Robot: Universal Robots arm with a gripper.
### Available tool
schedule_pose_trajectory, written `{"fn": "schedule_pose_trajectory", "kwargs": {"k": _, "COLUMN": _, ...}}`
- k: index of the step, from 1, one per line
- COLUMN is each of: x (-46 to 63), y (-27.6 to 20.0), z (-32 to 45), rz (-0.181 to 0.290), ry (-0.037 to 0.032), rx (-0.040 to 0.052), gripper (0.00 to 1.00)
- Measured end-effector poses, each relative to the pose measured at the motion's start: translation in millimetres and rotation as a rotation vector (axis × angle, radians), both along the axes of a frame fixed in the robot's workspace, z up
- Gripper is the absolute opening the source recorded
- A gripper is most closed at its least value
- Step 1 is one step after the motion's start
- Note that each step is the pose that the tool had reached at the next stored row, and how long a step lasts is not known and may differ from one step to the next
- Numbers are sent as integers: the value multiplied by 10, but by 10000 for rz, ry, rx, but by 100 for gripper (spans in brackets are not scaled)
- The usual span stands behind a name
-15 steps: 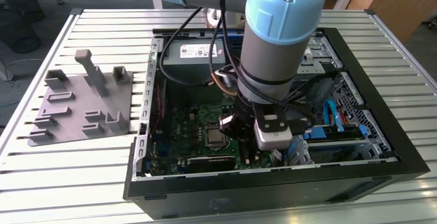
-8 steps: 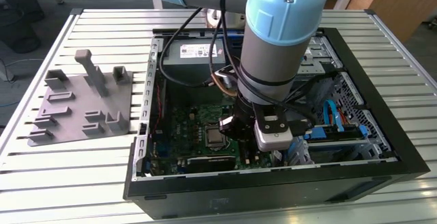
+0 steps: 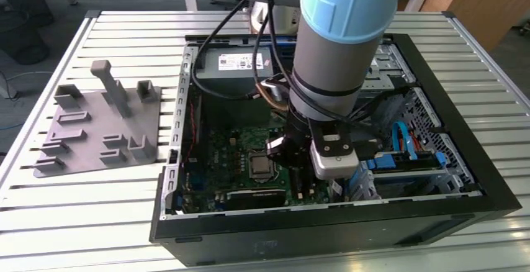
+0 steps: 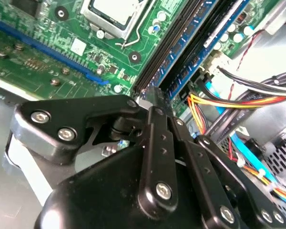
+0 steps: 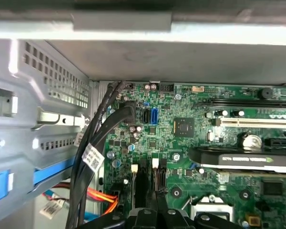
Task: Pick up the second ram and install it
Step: 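Press down the second ram until it locks into place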
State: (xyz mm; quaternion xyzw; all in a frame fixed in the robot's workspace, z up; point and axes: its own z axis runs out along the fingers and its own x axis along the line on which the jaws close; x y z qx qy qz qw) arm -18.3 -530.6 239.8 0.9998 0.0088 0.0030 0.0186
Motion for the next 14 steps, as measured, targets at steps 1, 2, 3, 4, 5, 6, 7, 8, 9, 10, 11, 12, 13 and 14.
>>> {"fn": "schedule_pose_trajectory", "kwargs": {"k": 1, "x": 0, "y": 0, "z": 28, "rz": 0, "ry": 0, "rx": 0, "gripper": 10}}
{"fn": "schedule_pose_trajectory", "kwargs": {"k": 2, "x": 0, "y": 1, "z": 49, "rz": 0, "ry": -1, "rx": 5, "gripper": 10}}
{"fn": "schedule_pose_trajectory", "kwargs": {"k": 3, "x": 0, "y": 1, "z": 49, "rz": 0, "ry": -1, "rx": 5, "gripper": 10}}
{"fn": "schedule_pose_trajectory", "kwargs": {"k": 4, "x": 0, "y": 0, "z": 50, "rz": 0, "ry": -1, "rx": 4, "gripper": 10}}
{"fn": "schedule_pose_trajectory", "kwargs": {"k": 5, "x": 0, "y": 0, "z": 51, "rz": 0, "ry": 0, "rx": 2, "gripper": 10}}
{"fn": "schedule_pose_trajectory", "kwargs": {"k": 6, "x": 0, "y": 0, "z": 51, "rz": 0, "ry": 0, "rx": 3, "gripper": 10}}
{"fn": "schedule_pose_trajectory", "kwargs": {"k": 7, "x": 0, "y": 0, "z": 51, "rz": 0, "ry": 0, "rx": 2, "gripper": 10}}
{"fn": "schedule_pose_trajectory", "kwargs": {"k": 8, "x": 0, "y": 0, "z": 51, "rz": 0, "ry": 0, "rx": 2, "gripper": 10}}
{"fn": "schedule_pose_trajectory", "kwargs": {"k": 9, "x": 0, "y": 0, "z": 51, "rz": 0, "ry": 0, "rx": 2, "gripper": 10}}
{"fn": "schedule_pose_trajectory", "kwargs": {"k": 10, "x": 0, "y": 0, "z": 50, "rz": 0, "ry": 0, "rx": -6, "gripper": 10}}
{"fn": "schedule_pose_trajectory", "kwargs": {"k": 11, "x": 0, "y": 0, "z": 47, "rz": 1, "ry": 1, "rx": -24, "gripper": 10}}
{"fn": "schedule_pose_trajectory", "kwargs": {"k": 12, "x": 1, "y": 0, "z": 36, "rz": 1, "ry": 0, "rx": -38, "gripper": 10}}
{"fn": "schedule_pose_trajectory", "kwargs": {"k": 13, "x": 0, "y": 0, "z": 23, "rz": 1, "ry": 1, "rx": -49, "gripper": 10}}
{"fn": "schedule_pose_trajectory", "kwargs": {"k": 14, "x": 0, "y": 0, "z": 7, "rz": 0, "ry": 1, "rx": -53, "gripper": 10}}
